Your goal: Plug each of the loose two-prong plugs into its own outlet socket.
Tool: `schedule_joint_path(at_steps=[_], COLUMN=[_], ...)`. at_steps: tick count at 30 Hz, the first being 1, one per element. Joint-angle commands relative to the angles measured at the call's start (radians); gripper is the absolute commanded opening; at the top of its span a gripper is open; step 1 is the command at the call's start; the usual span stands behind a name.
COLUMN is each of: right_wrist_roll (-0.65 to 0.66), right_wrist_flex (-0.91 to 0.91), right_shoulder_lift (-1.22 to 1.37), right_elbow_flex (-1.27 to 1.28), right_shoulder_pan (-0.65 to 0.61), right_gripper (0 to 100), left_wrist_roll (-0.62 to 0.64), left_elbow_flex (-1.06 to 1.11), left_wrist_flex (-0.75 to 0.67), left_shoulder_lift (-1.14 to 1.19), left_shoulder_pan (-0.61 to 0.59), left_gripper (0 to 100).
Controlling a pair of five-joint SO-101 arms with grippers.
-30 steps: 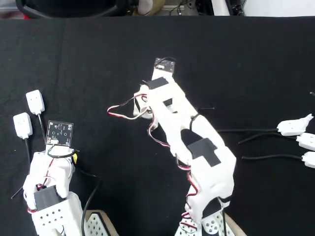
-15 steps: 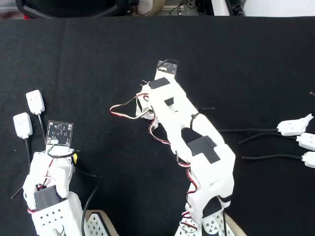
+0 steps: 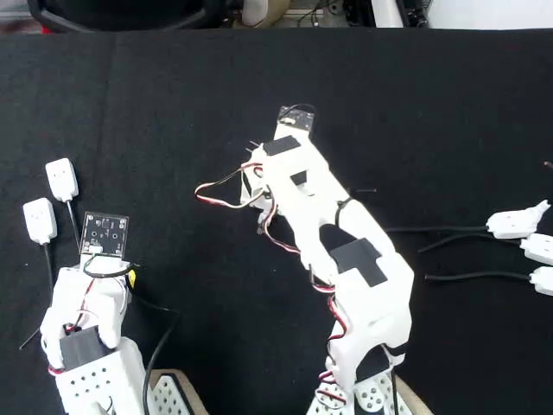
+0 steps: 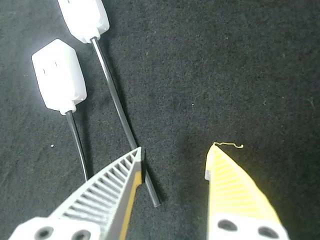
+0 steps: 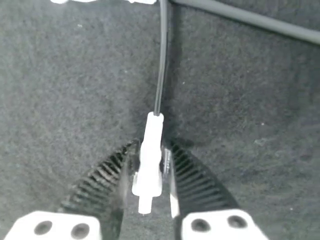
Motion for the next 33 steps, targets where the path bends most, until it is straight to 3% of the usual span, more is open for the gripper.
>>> schedule_joint_path(at_steps=[1, 8, 14, 24, 29, 33], right_wrist_roll=[0.015, 0.086, 0.189, 0.353, 0.419, 0.423], right_wrist_flex=[-0.002, 0.015, 0.017, -0.405, -0.592, -0.715], right_shoulder_lift=[-0.007, -0.031, -0.200, -0.746, -1.046, -1.285], right_elbow_flex=[-0.035, -0.038, 0.047, 0.584, 0.831, 1.006], right_shoulder_pan=[0.015, 0.014, -0.011, -0.143, -0.150, -0.152], right_gripper=[4.7, 1.2, 1.2, 1.2, 1.2, 1.2], left_wrist_roll=[-0.006, -0.006, -0.006, -0.002, -0.002, 0.084], left_elbow_flex=[0.018, 0.018, 0.018, 0.018, -0.024, -0.053], left_wrist_flex=[0.006, 0.006, 0.006, -0.002, 0.008, 0.003], left_shoulder_lift=[-0.009, -0.009, -0.009, -0.012, -0.012, -0.012], left_shoulder_pan=[-0.008, -0.008, -0.008, 0.005, 0.114, 0.225], left_gripper=[21, 21, 21, 18, 4, 4])
